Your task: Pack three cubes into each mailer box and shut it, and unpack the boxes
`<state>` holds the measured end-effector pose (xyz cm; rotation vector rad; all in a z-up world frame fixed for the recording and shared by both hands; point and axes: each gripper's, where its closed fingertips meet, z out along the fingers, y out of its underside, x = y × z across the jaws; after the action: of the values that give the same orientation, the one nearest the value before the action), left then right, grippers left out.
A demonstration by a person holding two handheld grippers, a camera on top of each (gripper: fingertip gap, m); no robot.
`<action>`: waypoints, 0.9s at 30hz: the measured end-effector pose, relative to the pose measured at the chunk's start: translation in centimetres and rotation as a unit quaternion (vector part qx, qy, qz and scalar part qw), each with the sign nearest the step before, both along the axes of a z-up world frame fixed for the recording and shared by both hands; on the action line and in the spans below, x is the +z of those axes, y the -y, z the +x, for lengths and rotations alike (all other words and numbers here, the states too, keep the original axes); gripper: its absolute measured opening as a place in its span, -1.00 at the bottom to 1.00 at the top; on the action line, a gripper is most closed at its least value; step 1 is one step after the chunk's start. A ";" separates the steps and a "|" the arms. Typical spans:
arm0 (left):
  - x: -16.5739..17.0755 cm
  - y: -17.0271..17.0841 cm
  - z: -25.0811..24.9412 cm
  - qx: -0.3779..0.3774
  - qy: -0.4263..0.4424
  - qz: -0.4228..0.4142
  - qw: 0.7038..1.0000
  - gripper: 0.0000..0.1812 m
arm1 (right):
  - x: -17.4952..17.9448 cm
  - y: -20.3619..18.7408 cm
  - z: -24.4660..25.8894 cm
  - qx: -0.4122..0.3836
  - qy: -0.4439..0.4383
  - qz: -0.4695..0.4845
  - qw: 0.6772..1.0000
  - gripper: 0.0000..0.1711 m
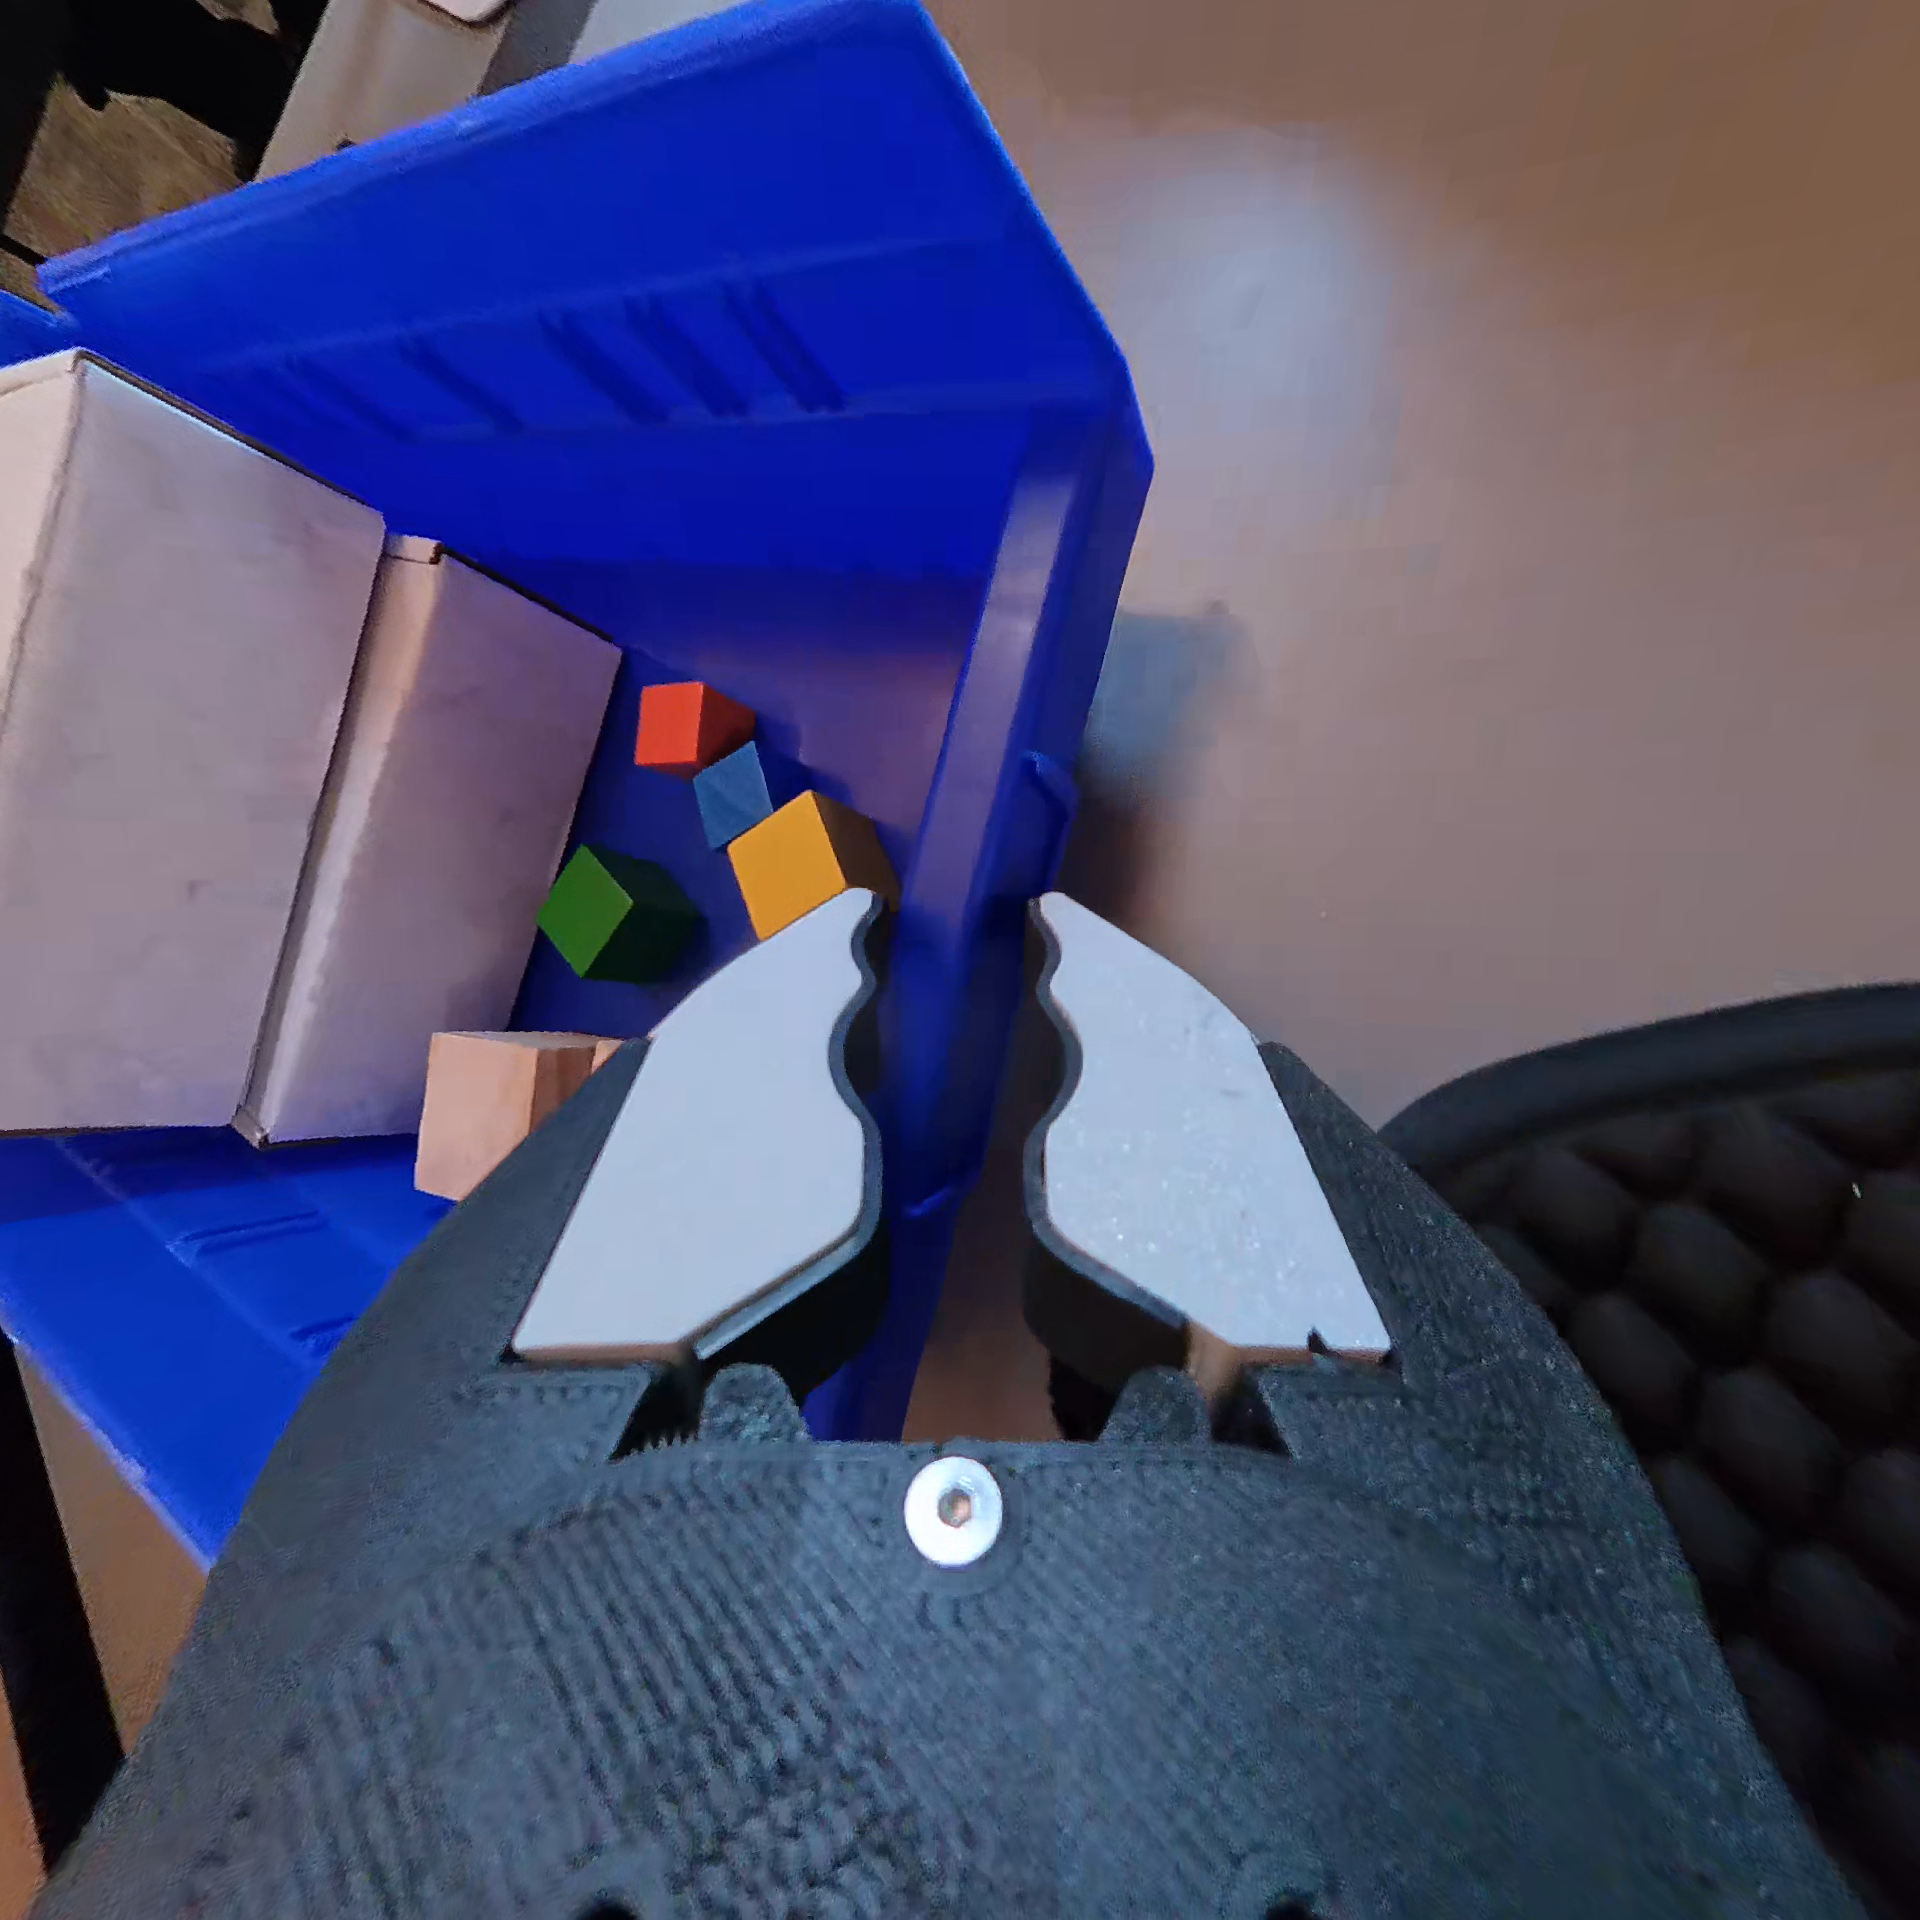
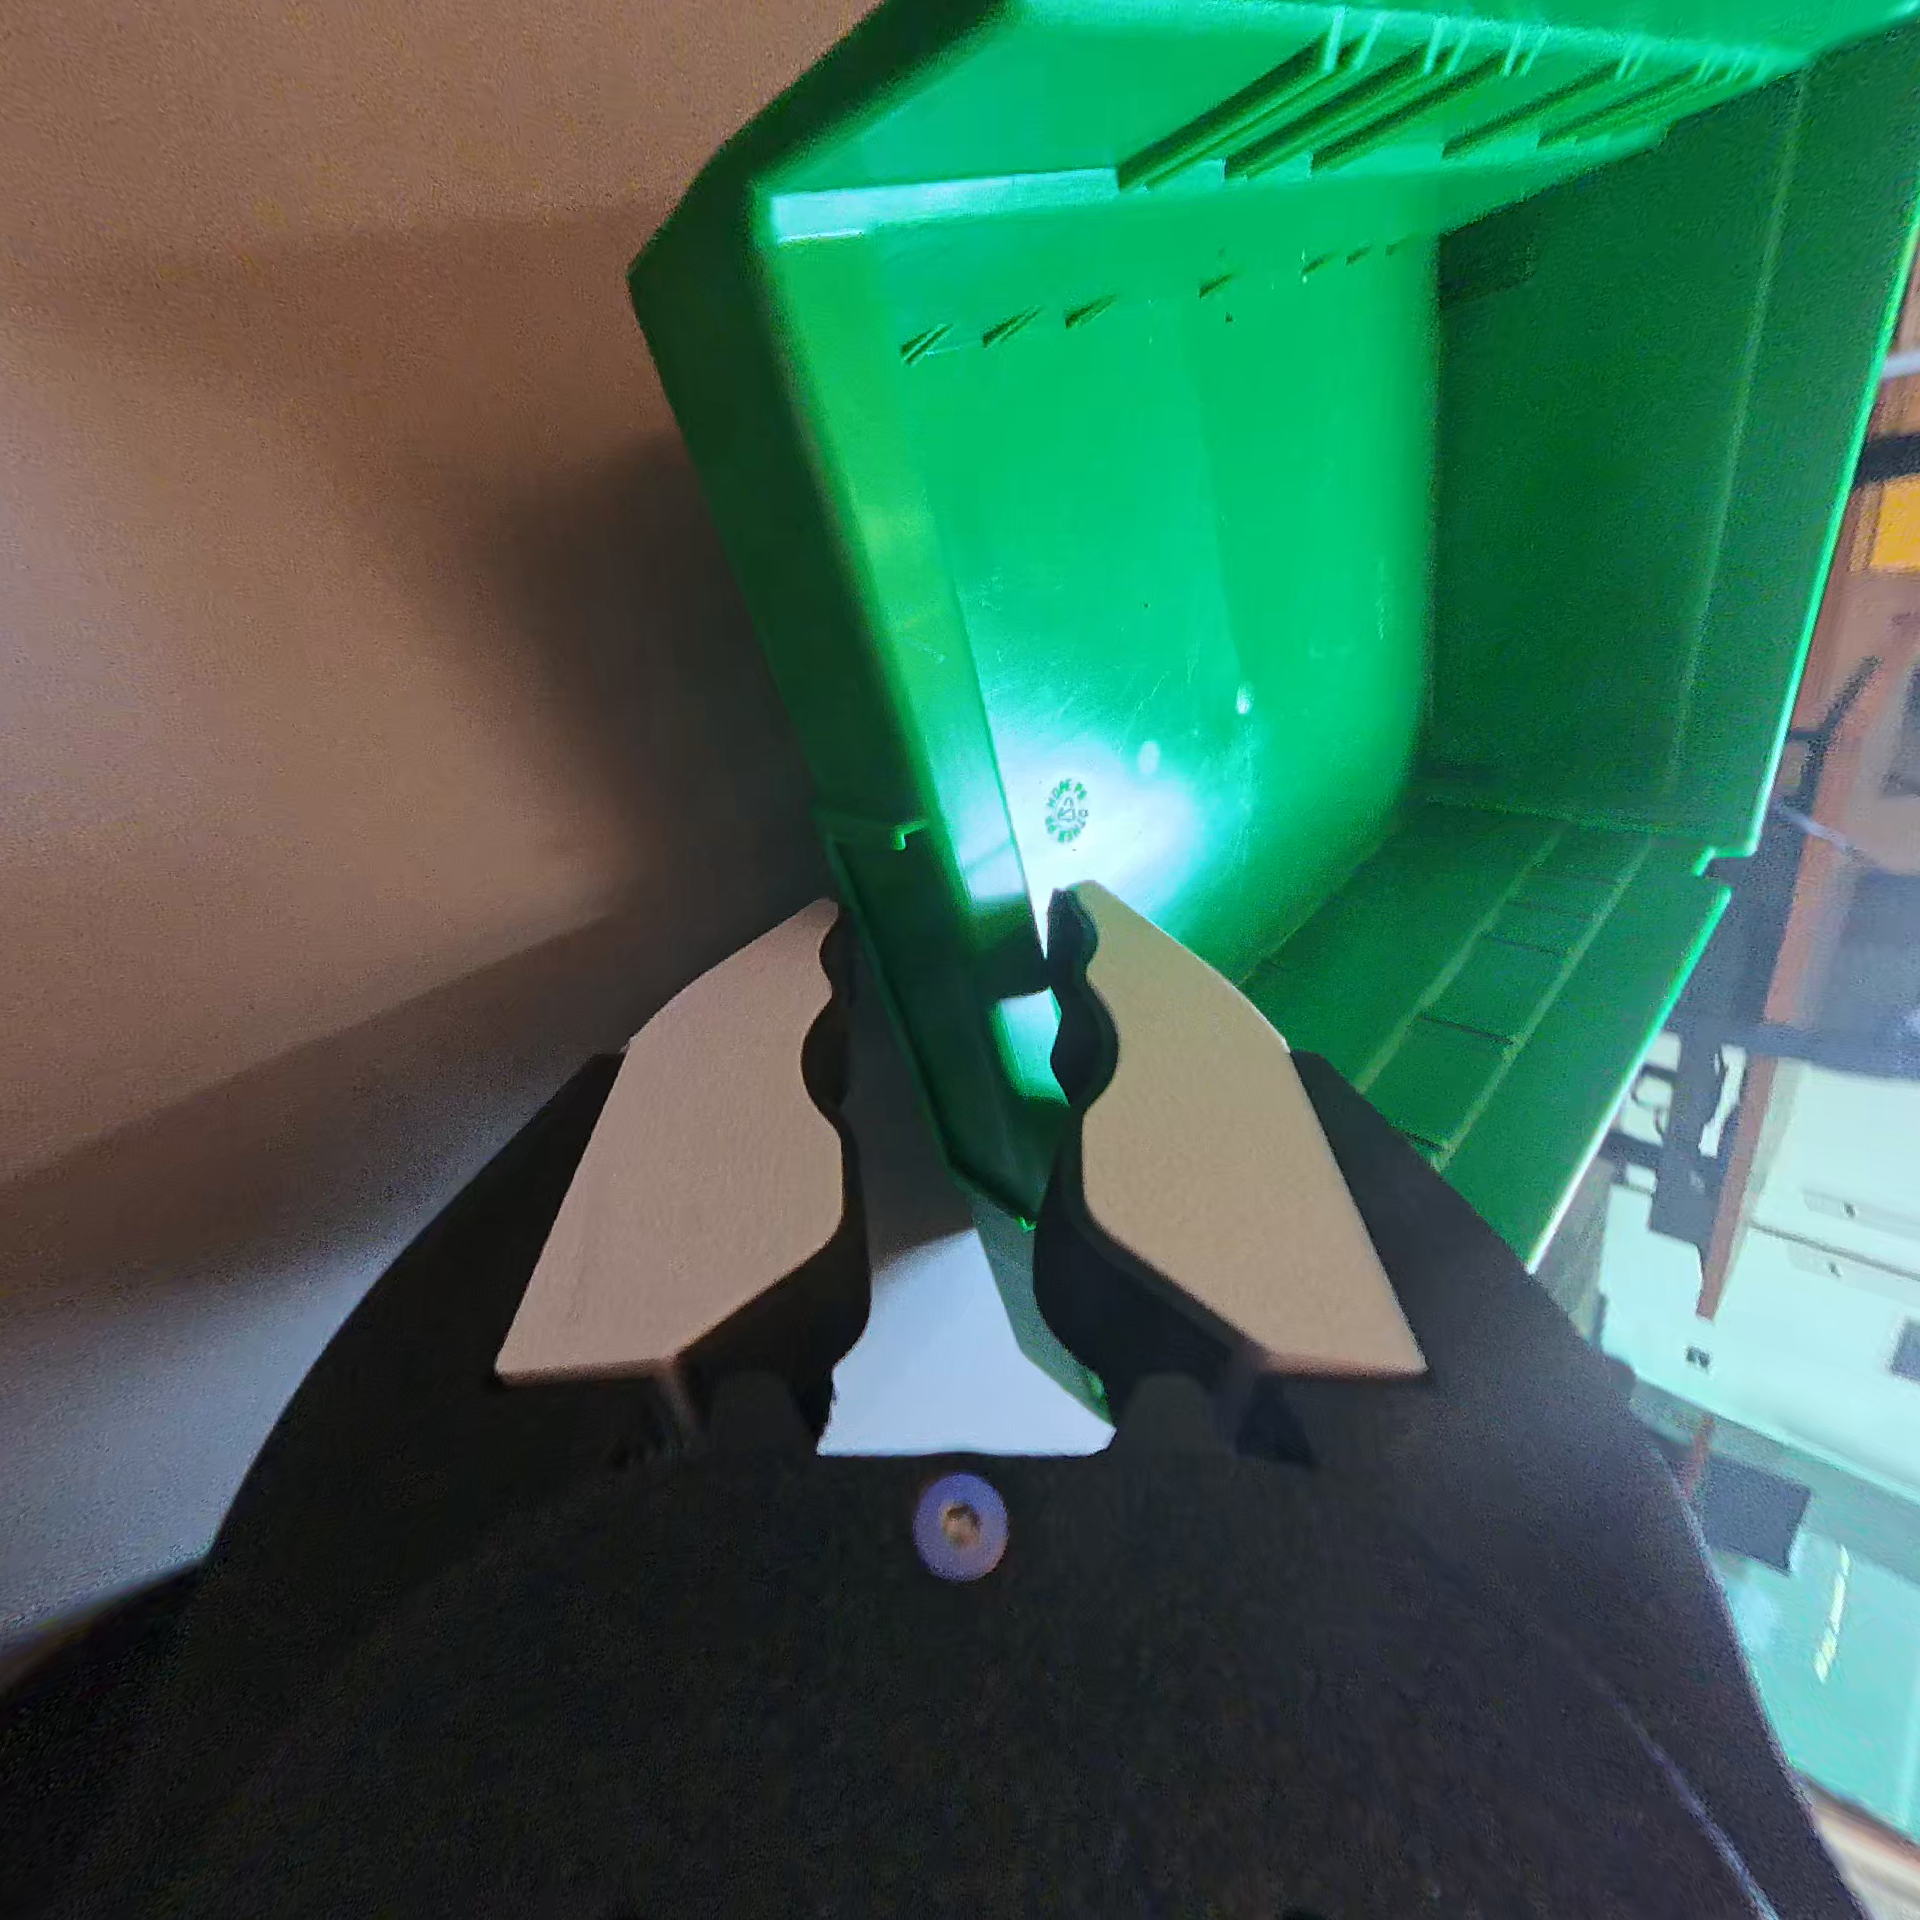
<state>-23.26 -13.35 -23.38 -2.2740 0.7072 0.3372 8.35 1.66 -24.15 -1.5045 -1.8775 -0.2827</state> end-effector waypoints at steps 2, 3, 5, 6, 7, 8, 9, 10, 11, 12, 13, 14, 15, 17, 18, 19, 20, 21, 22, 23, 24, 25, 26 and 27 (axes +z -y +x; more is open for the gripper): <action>0.0 -0.5 0.2 0.006 0.006 0.012 1.000 -0.72 | -0.3 -0.7 2.1 -0.023 0.011 0.015 1.000 -0.59; 0.0 -0.6 0.2 0.008 0.003 0.013 1.000 -0.72 | -0.5 -1.2 3.0 -0.036 0.018 0.024 0.999 -0.60; 0.0 -0.9 0.1 0.014 0.004 0.014 1.000 -0.72 | -0.6 -2.7 4.1 -0.065 0.018 0.036 0.997 -0.60; 0.0 -1.1 0.0 0.018 0.004 0.014 1.000 -0.72 | -0.6 -3.5 4.5 -0.077 0.020 0.040 0.996 -0.61; 0.0 -1.3 -0.1 0.022 0.004 0.014 1.000 -0.72 | -0.6 -4.5 4.8 -0.086 0.022 0.045 0.995 -0.61; 0.0 -1.5 -0.3 0.027 0.004 0.013 1.000 -0.72 | -0.5 -5.4 4.9 -0.094 0.023 0.051 0.994 -0.61; 0.0 -1.7 -0.4 0.032 0.004 0.014 0.999 -0.72 | -0.5 -6.5 4.9 -0.099 0.020 0.058 0.993 -0.61; 0.0 -1.9 -0.6 0.036 0.002 0.015 0.999 -0.72 | -0.5 -7.6 4.8 -0.099 0.018 0.069 0.993 -0.61; 0.0 -2.1 -0.8 0.040 0.000 0.018 0.999 -0.70 | -0.5 -8.6 4.8 -0.097 0.020 0.081 0.992 -0.61; 0.0 -2.3 -0.9 0.042 -0.002 0.021 0.999 -0.68 | -0.4 -9.4 5.0 -0.102 0.023 0.090 0.990 -0.61; 0.1 -2.4 -1.0 0.040 -0.001 0.022 0.999 -0.66 | -0.3 -10.1 5.0 -0.110 0.017 0.097 0.989 -0.59; 0.2 -2.3 -0.9 0.036 0.007 0.023 0.999 -0.64 | 0.0 -10.4 4.8 -0.112 0.001 0.098 0.989 -0.52; 0.7 -2.3 -0.7 0.034 0.030 0.028 0.999 -0.62 | 0.5 -10.3 4.4 -0.113 -0.024 0.087 0.989 -0.44; 2.9 -2.2 -0.4 0.028 0.088 0.054 0.994 -0.59 | 2.0 -9.1 3.0 -0.102 -0.108 0.046 0.988 -0.36; 4.6 -2.4 -0.8 0.033 0.099 0.079 0.991 -0.59 | 3.0 -8.3 2.2 -0.092 -0.160 0.020 0.983 -0.36; 6.4 -2.7 -1.6 0.042 0.095 0.104 0.989 -0.59 | 4.0 -7.6 1.5 -0.083 -0.211 -0.007 0.974 -0.36; 8.1 -3.1 -2.7 0.052 0.080 0.127 0.987 -0.57 | 4.8 -7.0 0.9 -0.074 -0.252 -0.032 0.964 -0.37; 9.6 -3.6 -3.6 0.061 0.057 0.141 0.987 -0.53 | 5.5 -6.6 0.5 -0.068 -0.284 -0.049 0.955 -0.37; 10.7 -4.2 -4.5 0.065 0.032 0.141 0.987 -0.49 | 6.1 -6.4 0.3 -0.065 -0.308 -0.058 0.947 -0.38; 11.3 -5.0 -5.7 0.072 0.000 0.132 0.989 -0.45 | 6.4 -6.2 0.1 -0.062 -0.324 -0.064 0.942 -0.38; 11.7 -5.9 -7.1 0.083 -0.043 0.120 0.988 -0.41 | 6.5 -6.1 -0.1 -0.059 -0.331 -0.071 0.939 -0.39; 11.7 -6.9 -8.7 0.089 -0.088 0.103 0.987 -0.37 | 6.4 -5.9 -0.3 -0.058 -0.337 -0.076 0.937 -0.40; 11.2 -8.0 -10.1 0.089 -0.122 0.078 0.985 -0.30 | 6.2 -5.7 -0.4 -0.054 -0.339 -0.077 0.936 -0.41; 10.3 -9.0 -11.2 0.087 -0.141 0.048 0.985 -0.25 | 5.8 -5.4 -0.5 -0.049 -0.334 -0.076 0.938 -0.42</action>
<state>-34.50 -4.31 -13.09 -2.2228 0.6170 0.7717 7.82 7.10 -18.31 -1.5434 -1.2996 0.3110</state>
